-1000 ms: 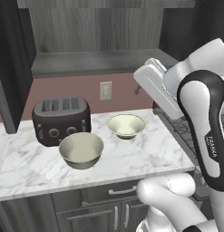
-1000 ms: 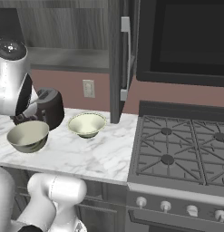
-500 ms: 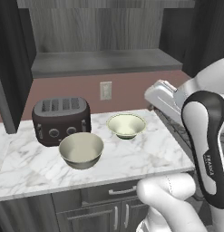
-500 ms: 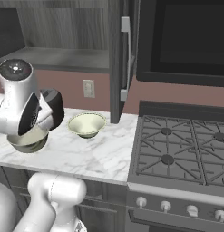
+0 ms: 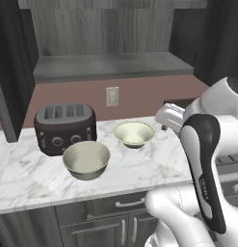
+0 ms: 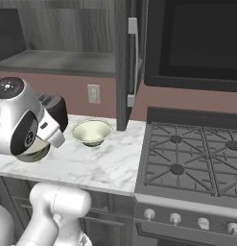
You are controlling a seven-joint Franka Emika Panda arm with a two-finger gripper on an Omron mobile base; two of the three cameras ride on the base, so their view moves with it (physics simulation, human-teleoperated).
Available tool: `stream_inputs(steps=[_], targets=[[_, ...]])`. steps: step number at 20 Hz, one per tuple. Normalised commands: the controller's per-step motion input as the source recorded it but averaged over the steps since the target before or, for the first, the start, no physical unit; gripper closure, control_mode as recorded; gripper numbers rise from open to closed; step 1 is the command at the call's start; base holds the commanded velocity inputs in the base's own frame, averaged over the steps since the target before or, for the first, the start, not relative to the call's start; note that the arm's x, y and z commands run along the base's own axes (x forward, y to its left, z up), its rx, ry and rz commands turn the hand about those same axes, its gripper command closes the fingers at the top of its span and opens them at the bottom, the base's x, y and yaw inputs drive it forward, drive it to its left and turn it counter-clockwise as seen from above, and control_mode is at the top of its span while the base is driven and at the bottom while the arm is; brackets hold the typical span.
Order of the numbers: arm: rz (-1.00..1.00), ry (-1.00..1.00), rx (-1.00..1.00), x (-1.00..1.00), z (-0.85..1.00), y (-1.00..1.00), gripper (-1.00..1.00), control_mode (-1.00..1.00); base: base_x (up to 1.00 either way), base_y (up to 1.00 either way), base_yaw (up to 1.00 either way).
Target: Open the cabinet. Pick the bowls from the counter and place them in the cabinet. Then close the cabinet.
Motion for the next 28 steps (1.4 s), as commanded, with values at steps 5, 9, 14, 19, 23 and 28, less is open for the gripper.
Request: stream_inputs(steps=[5, 9, 14, 19, 23, 28], targets=[[-0.02, 0.00, -0.01, 0.00, -0.14, -0.17, -1.00, -1.00, 0.00, 0.00, 0.00], [0.00, 0.00, 0.00, 0.00, -0.22, -0.27, -1.00, -1.00, 0.00, 0.00, 0.00], [-0.01, 0.00, 0.00, 0.00, -0.18, -0.14, -1.00, -1.00, 0.00, 0.00, 0.00], [-0.10, 0.00, 0.00, 0.03, -0.15, -0.06, -1.00, -1.00, 0.00, 0.00, 0.00], [-0.20, 0.00, 0.00, 0.06, -0.13, 0.00, -1.00, -1.00, 0.00, 0.00, 0.00], [-0.19, 0.00, 0.00, 0.18, -0.11, 0.00, -1.00, -1.00, 0.00, 0.00, 0.00]])
